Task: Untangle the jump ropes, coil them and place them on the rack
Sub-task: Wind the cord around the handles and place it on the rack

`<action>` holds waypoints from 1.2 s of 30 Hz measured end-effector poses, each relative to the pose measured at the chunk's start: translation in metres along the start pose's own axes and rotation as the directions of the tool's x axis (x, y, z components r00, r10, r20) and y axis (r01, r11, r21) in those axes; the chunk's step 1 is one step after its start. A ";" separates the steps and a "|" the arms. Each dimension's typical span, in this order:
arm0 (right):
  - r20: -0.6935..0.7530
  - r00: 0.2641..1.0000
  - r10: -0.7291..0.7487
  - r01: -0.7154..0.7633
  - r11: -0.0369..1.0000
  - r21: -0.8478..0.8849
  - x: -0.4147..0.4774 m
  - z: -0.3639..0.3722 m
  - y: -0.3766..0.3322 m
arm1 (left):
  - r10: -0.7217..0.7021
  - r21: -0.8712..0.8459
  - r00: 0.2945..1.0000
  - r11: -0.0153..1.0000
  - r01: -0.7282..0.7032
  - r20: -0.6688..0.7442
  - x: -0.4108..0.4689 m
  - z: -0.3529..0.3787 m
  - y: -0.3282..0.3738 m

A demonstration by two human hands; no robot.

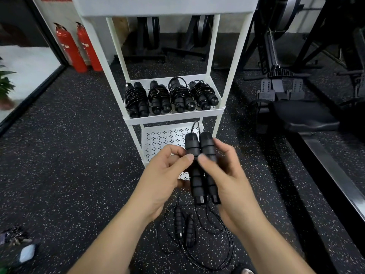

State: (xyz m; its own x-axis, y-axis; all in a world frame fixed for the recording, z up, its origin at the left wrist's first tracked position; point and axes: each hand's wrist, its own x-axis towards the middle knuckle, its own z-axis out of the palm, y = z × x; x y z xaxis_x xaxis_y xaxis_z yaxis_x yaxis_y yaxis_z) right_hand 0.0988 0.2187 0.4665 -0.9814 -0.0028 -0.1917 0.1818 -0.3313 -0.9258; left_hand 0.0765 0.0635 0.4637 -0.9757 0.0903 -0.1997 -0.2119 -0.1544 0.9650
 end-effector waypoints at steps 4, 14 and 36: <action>0.252 0.967 0.047 -0.017 0.992 -0.123 -0.004 0.004 0.002 | 0.071 0.085 0.994 0.994 -0.064 -0.080 0.006 -0.010 0.001; 0.313 0.908 0.278 -0.208 0.948 -0.241 0.000 -0.012 -0.017 | 0.401 0.597 0.908 0.760 -0.257 -0.119 0.010 -0.038 0.011; 0.359 0.933 -0.005 0.037 0.996 -0.084 -0.008 -0.002 -0.024 | 0.217 0.482 0.969 0.866 -0.133 -0.122 0.004 0.001 0.000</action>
State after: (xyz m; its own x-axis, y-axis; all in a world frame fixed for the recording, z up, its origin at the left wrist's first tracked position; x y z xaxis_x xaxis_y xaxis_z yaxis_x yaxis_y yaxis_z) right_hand 0.1024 0.2286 0.4897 -0.9386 -0.3401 -0.0576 0.1495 -0.2508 -0.9564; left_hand 0.0724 0.0647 0.4631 -0.9978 -0.0662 -0.0048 -0.0263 0.3286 0.9441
